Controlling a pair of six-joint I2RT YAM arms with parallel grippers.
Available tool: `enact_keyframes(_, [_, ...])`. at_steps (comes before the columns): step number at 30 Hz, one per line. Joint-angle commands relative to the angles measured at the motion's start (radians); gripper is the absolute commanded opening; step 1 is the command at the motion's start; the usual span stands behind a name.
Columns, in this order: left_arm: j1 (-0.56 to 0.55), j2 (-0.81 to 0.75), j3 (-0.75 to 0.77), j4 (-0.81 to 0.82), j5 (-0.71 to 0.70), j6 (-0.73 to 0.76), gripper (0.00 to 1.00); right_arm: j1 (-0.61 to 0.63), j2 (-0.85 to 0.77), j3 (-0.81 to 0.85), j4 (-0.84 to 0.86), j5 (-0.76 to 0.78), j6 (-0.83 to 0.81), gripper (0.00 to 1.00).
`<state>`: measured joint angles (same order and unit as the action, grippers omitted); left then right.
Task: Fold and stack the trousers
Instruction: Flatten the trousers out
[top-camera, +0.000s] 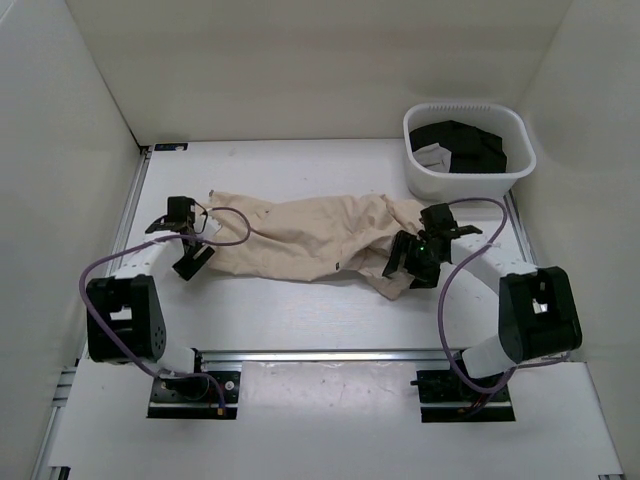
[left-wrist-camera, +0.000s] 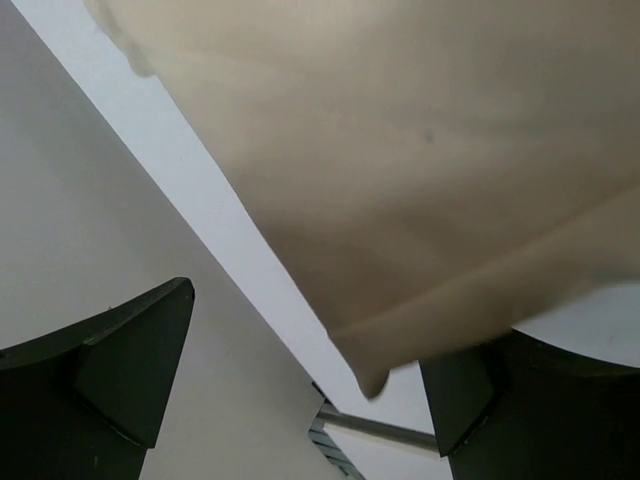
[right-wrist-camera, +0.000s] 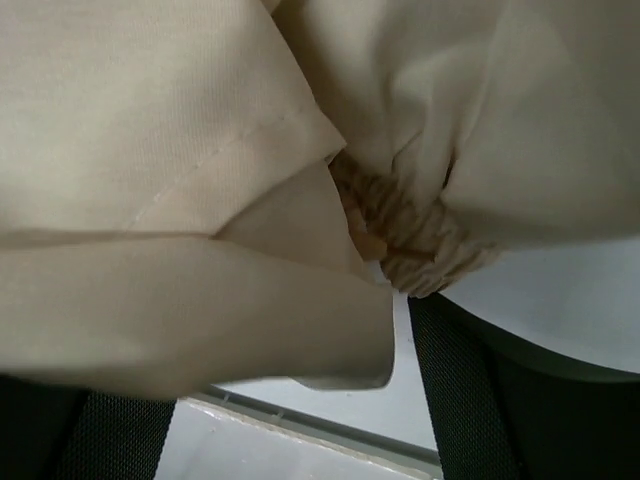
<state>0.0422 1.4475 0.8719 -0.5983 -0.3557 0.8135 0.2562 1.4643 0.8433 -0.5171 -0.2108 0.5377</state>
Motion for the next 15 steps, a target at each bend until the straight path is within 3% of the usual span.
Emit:
enact_keyframes(1, [0.002, 0.031, 0.055, 0.072, 0.029, -0.089, 1.0, 0.023, 0.037, -0.021, 0.112, -0.019, 0.048, 0.88])
enact_keyframes(2, [0.002, 0.031, 0.055, 0.072, 0.049, -0.111, 1.0, 0.023, 0.037, -0.021, 0.112, -0.019, 0.059, 0.86])
enact_keyframes(4, [0.002, 0.066, 0.078, 0.083, 0.076, -0.129, 0.84, 0.05, 0.037, -0.03, 0.138, -0.019, 0.07, 0.8])
enact_keyframes(6, [0.002, 0.076, 0.088, 0.083, 0.113, -0.154, 0.57, 0.063, 0.037, -0.03, 0.138, -0.019, 0.07, 0.69])
enact_keyframes(7, [0.002, 0.089, 0.088, 0.083, 0.113, -0.154, 0.25, 0.063, 0.047, -0.03, 0.128, -0.019, 0.079, 0.6])
enact_keyframes(8, [0.002, 0.099, 0.099, 0.083, 0.122, -0.172, 0.14, 0.063, 0.047, -0.03, 0.115, -0.01, 0.079, 0.34])
enact_keyframes(10, [0.002, 0.099, 0.123, 0.072, 0.132, -0.183, 0.14, 0.048, 0.009, 0.003, 0.041, 0.054, 0.059, 0.07])
enact_keyframes(12, [0.031, 0.099, 0.15, 0.072, 0.103, -0.197, 0.14, 0.016, -0.015, 0.139, -0.065, 0.123, -0.02, 0.0])
enact_keyframes(15, [0.091, 0.09, 0.281, 0.072, 0.061, -0.171, 0.14, -0.046, 0.019, 0.407, -0.384, 0.33, -0.14, 0.0])
